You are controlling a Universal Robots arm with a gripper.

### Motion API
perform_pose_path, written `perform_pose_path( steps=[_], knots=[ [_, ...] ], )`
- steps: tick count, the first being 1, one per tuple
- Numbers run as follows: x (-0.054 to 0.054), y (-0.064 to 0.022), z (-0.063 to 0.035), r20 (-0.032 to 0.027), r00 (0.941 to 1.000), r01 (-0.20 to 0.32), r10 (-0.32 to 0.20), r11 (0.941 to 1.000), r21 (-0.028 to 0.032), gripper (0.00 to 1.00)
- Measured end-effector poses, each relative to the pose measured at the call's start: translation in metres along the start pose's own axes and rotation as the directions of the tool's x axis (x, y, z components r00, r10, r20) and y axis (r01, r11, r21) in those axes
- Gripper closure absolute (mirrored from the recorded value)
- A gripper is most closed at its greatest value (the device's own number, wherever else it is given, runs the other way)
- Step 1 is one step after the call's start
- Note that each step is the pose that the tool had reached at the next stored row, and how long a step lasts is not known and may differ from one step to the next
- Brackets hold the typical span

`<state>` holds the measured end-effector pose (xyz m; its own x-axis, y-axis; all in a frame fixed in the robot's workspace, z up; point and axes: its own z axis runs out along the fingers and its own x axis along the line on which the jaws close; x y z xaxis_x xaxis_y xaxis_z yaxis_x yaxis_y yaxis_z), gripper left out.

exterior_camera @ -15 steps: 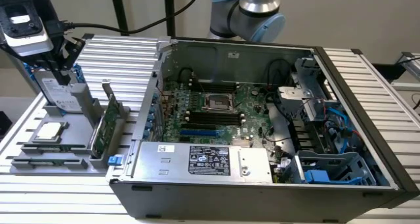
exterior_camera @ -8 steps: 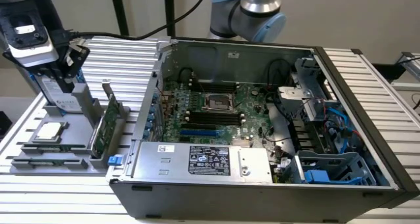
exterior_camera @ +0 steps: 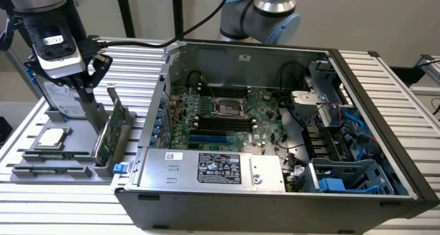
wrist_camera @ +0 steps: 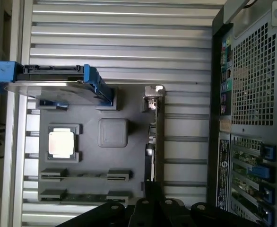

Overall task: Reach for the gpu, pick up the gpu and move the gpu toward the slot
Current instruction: 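Reach for the gpu, then pick up the gpu and move the gpu toward the slot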

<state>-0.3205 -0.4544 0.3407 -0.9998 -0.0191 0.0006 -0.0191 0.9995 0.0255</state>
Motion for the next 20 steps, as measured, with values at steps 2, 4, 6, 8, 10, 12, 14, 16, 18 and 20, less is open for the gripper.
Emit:
perform_pose_path(
  steps=[2,4,6,8,10,12,14,16,18,20],
  knots=[
    [0.0000,0.0000,0.0000,-0.0001,1.0000,0.000,0.000,1.0000,0.0004,0.89],
    [0.0000,0.0000,-0.0001,-0.0002,1.0000,0.000,0.000,1.0000,0.0005,0.89],
    [0.0000,0.0000,-0.0001,-0.0002,1.0000,0.000,0.000,1.0000,0.0005,0.89],
    [0.0000,0.0000,-0.0001,-0.0002,1.0000,0.000,0.000,1.0000,0.0005,0.89],
    [0.0000,0.0000,-0.0001,-0.0002,1.0000,0.000,0.000,1.0000,0.0005,0.89],
    [0.0000,0.0000,-0.0001,-0.0002,1.0000,0.000,0.000,1.0000,0.0005,0.89],
    [0.0000,0.0000,-0.0001,-0.0002,1.0000,0.000,0.000,1.0000,0.0005,0.89],
    [0.0000,0.0000,-0.0001,-0.0002,1.0000,0.000,0.000,1.0000,0.0005,0.88],
    [0.0000,0.0000,-0.0001,-0.0002,1.0000,0.000,0.000,1.0000,0.0005,0.82],
    [0.0000,0.0000,-0.0001,-0.0002,1.0000,0.000,0.000,1.0000,0.0005,0.76]
  ],
)
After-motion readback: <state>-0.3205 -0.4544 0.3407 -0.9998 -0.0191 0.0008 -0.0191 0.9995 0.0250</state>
